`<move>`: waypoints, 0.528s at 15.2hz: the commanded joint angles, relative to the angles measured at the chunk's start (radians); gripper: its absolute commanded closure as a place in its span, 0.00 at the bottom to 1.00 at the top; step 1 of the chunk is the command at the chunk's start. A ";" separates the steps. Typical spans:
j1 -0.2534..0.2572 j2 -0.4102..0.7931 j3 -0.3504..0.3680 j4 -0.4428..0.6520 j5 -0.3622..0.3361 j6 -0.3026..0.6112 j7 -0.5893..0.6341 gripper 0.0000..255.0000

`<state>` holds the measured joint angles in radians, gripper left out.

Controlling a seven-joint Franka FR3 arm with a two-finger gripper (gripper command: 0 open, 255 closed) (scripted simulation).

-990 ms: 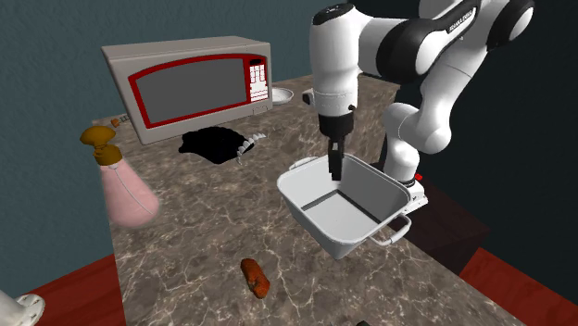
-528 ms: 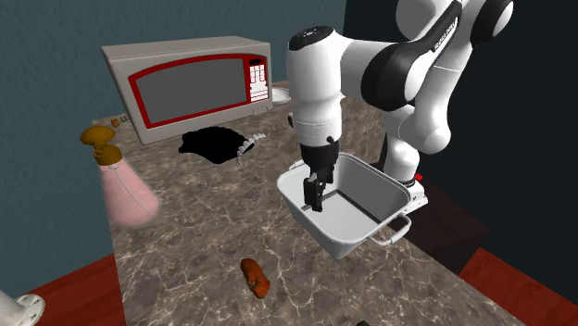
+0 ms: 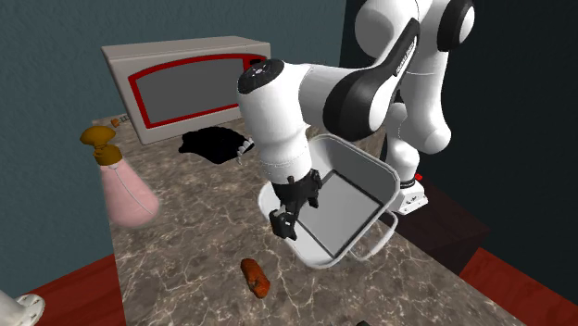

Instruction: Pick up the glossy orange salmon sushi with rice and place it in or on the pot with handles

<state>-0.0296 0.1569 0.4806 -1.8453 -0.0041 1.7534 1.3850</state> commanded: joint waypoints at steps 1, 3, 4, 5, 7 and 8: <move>0.019 0.088 -0.006 0.071 -0.037 0.128 0.087 0.00; 0.043 0.173 -0.019 0.163 -0.072 0.120 0.157 0.00; 0.055 0.215 -0.026 0.212 -0.088 0.113 0.190 0.00; 0.068 0.258 -0.034 0.263 -0.103 0.105 0.221 0.00; 0.096 0.344 -0.054 0.373 -0.129 0.083 0.277 0.00; 0.105 0.369 -0.061 0.406 -0.135 0.076 0.292 0.00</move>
<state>0.0602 0.4785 0.4292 -1.5006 -0.1250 1.8348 1.6514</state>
